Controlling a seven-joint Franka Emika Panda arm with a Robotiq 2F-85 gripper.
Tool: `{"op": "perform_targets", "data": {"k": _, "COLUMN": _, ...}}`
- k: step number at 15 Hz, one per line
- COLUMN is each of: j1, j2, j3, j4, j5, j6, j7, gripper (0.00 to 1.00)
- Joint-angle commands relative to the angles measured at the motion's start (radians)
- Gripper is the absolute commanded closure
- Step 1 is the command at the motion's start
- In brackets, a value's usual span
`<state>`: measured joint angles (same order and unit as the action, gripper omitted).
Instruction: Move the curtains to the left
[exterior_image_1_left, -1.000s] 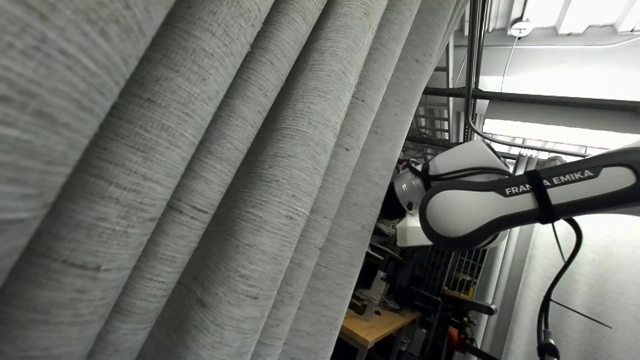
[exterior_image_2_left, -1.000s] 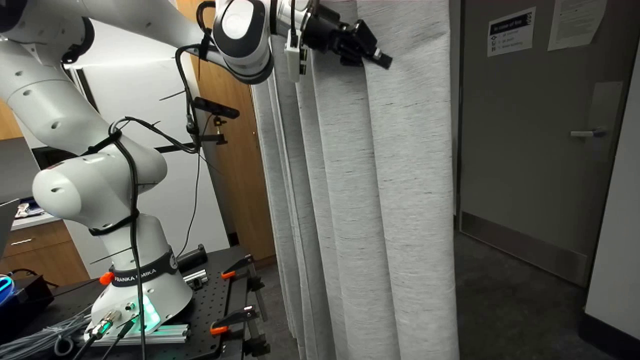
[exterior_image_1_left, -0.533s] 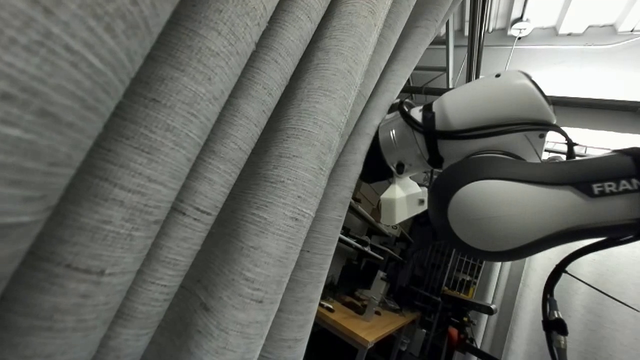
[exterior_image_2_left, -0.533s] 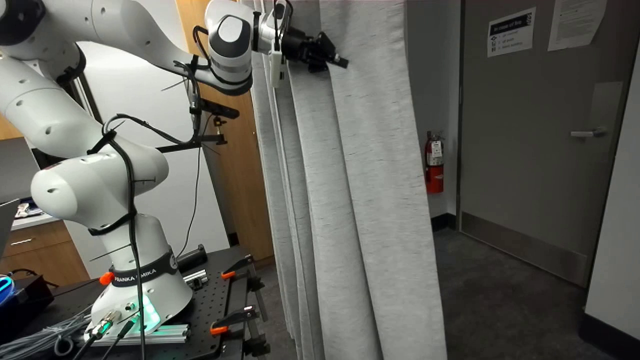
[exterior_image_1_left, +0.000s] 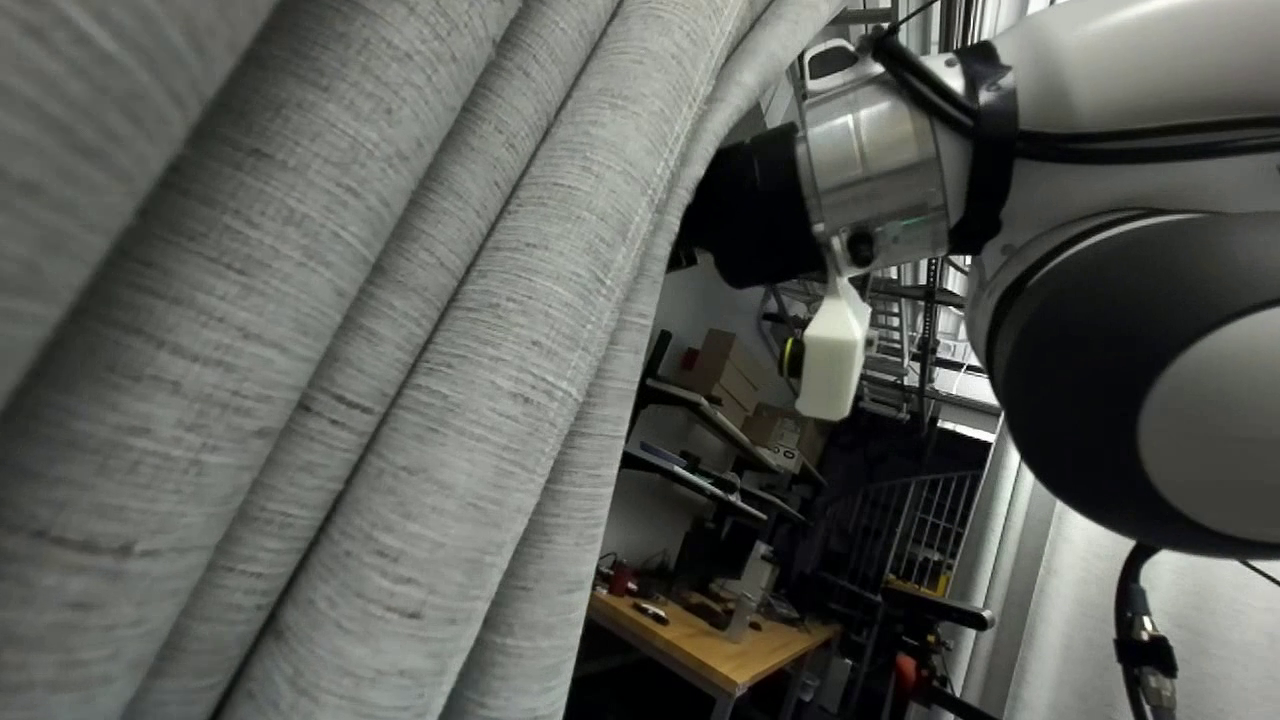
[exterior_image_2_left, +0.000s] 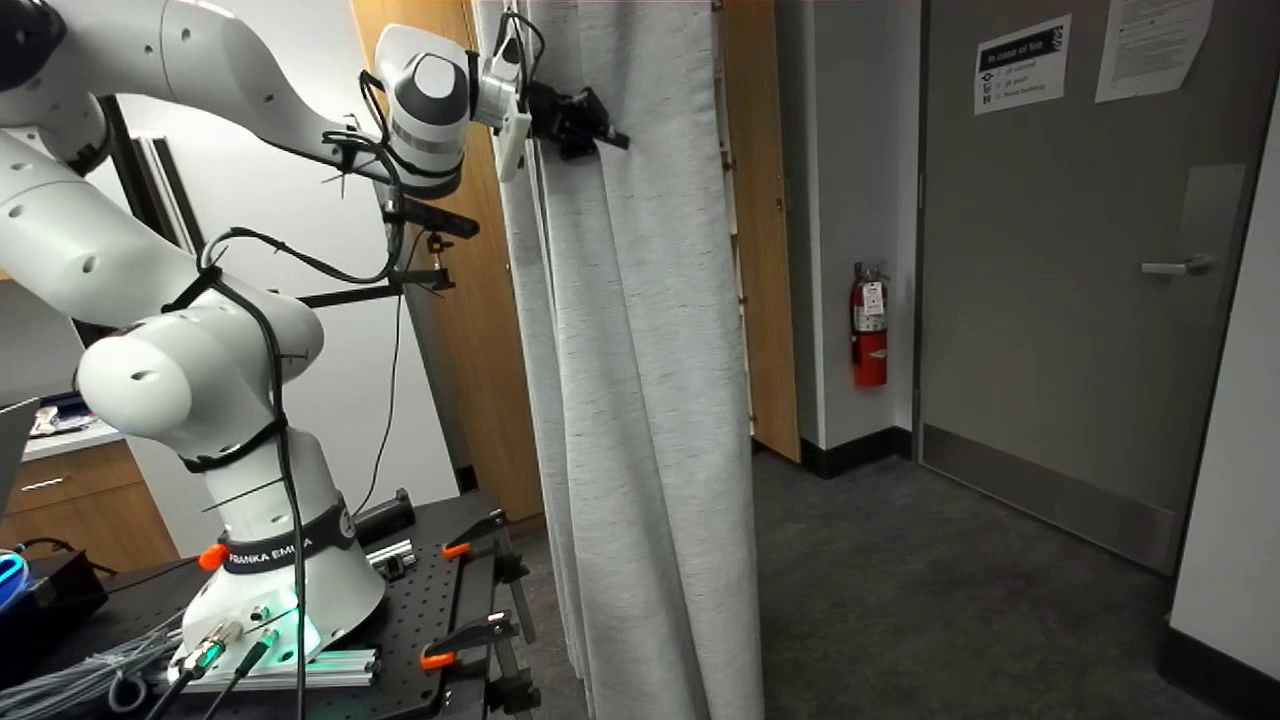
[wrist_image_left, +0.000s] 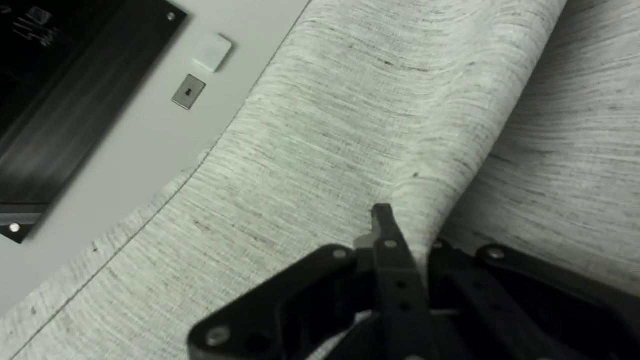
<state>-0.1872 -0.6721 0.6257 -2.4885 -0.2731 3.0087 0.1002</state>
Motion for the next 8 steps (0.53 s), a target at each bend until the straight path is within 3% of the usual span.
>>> {"op": "perform_targets", "data": {"k": 1, "j1": 0.146, "j2": 0.035, "j3": 0.005, "j4": -0.047, "j5": 0.001, "j6": -0.051, "j7": -0.031, "gripper": 1.0}}
{"op": "perform_targets", "data": {"k": 8, "j1": 0.235, "j2": 0.034, "j3": 0.087, "j4": -0.051, "j5": 0.006, "j6": -0.029, "j7": -0.005, "gripper": 1.0}}
